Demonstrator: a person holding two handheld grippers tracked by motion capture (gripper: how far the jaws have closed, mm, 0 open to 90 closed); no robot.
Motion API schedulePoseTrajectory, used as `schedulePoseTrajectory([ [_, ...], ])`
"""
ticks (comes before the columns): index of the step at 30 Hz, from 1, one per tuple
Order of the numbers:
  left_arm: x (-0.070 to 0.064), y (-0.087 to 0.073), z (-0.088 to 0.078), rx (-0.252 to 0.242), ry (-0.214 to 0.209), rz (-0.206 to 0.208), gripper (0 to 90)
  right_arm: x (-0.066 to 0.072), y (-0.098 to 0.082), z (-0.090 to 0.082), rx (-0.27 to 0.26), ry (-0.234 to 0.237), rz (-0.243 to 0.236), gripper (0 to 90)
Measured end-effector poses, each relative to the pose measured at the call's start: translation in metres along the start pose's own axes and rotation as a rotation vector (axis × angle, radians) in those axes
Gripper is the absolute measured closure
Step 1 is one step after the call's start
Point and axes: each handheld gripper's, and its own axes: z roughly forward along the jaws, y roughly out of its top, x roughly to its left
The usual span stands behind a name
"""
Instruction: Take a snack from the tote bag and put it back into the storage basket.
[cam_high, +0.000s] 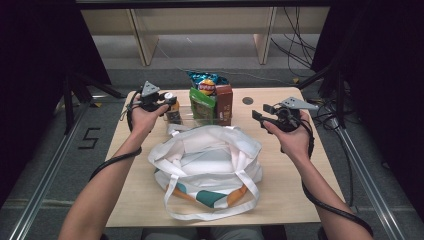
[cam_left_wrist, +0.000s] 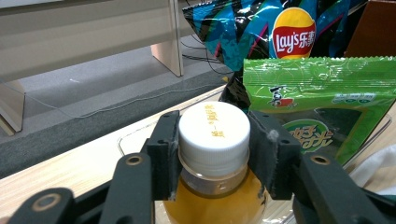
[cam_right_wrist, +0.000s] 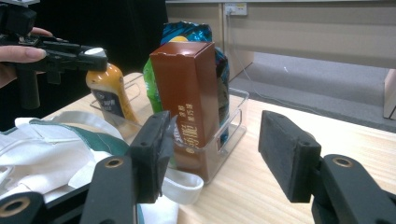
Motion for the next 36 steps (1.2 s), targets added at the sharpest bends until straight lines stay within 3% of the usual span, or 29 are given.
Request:
schedulePoseTrajectory([
  [7,-0.001,0.001,0.000,0.000,-0.007,-0.009,48.2,0.000,0.000,0.000,0.001,0.003,0.003,44.7],
  [13,-0.005,0.001,-0.002,-0.006,-0.014,-0.037,36.0,0.000,0.001,-0.001,0.004,-0.009,-0.004,44.7],
  [21,-0.012,0.006,-0.006,-0.014,-0.006,-0.028,25.0,-0.001,0.001,-0.001,0.001,-0.014,-0.001,44.6],
  [23,-0.013,0.007,-0.009,-0.020,-0.006,-0.029,23.7,0.000,0.001,-0.001,0.002,-0.010,0.011,44.6],
  [29,-0.016,0.006,-0.017,-0.040,-0.006,-0.041,22.7,-0.002,0.001,-0.001,-0.014,-0.009,-0.029,44.6],
  [30,-0.016,0.006,-0.018,-0.047,-0.003,-0.041,22.8,0.000,0.001,-0.001,-0.008,-0.013,0.000,44.5],
  [36,-0.021,0.003,-0.027,-0.046,0.002,-0.034,22.6,-0.001,0.002,-0.002,-0.002,-0.008,-0.005,44.5],
])
